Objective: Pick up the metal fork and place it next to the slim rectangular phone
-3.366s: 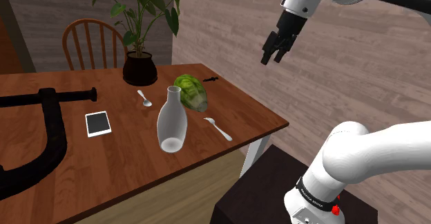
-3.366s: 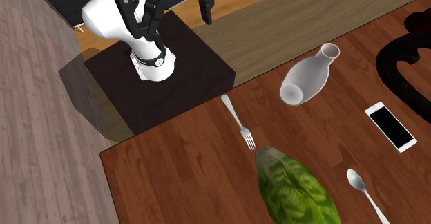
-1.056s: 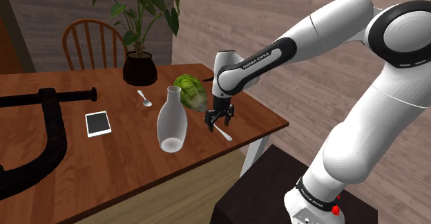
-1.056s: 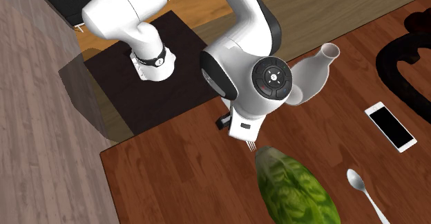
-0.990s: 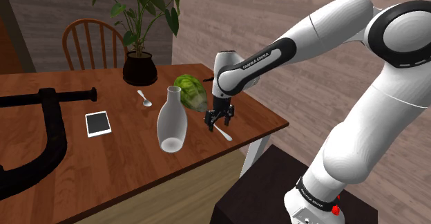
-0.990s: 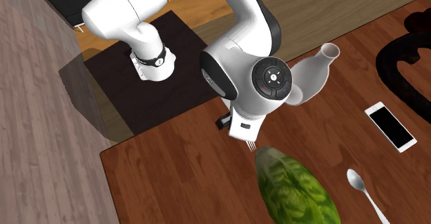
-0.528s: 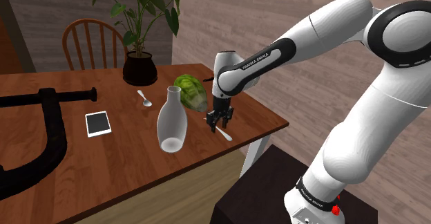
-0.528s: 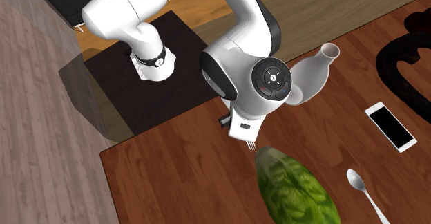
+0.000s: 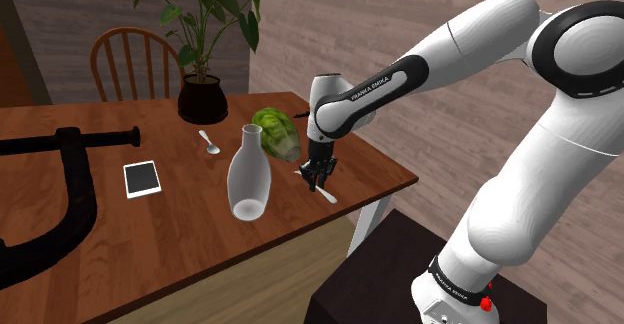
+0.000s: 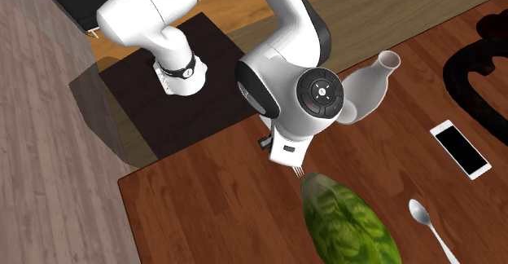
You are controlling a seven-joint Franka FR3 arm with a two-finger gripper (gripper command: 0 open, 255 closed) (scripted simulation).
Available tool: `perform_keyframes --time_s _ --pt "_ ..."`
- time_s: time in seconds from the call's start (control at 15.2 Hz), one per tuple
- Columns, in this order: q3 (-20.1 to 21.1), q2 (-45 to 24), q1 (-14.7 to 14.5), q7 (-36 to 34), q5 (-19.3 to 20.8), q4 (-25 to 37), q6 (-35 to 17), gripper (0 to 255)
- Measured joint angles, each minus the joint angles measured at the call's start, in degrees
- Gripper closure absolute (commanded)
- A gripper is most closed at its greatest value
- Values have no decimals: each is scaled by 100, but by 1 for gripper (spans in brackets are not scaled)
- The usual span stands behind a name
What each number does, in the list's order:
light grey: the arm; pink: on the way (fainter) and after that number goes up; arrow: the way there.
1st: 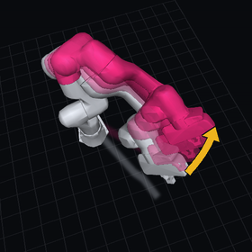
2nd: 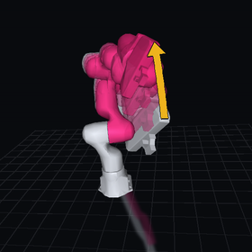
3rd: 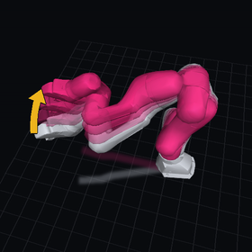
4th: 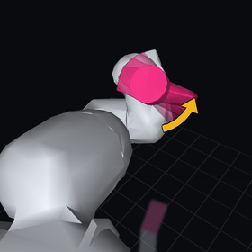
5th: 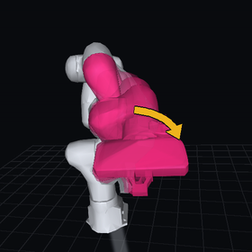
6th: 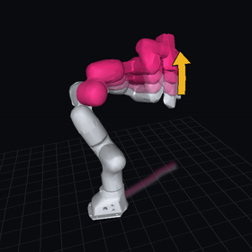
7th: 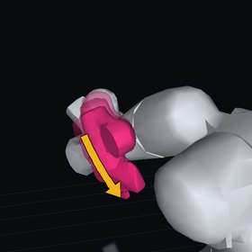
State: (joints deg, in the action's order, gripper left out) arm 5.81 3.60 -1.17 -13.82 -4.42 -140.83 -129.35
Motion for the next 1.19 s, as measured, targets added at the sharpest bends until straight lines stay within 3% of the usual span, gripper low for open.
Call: perform_keyframes --time_s 1.19 --pt "-31 761 9 -23 -9 554 1312 255"
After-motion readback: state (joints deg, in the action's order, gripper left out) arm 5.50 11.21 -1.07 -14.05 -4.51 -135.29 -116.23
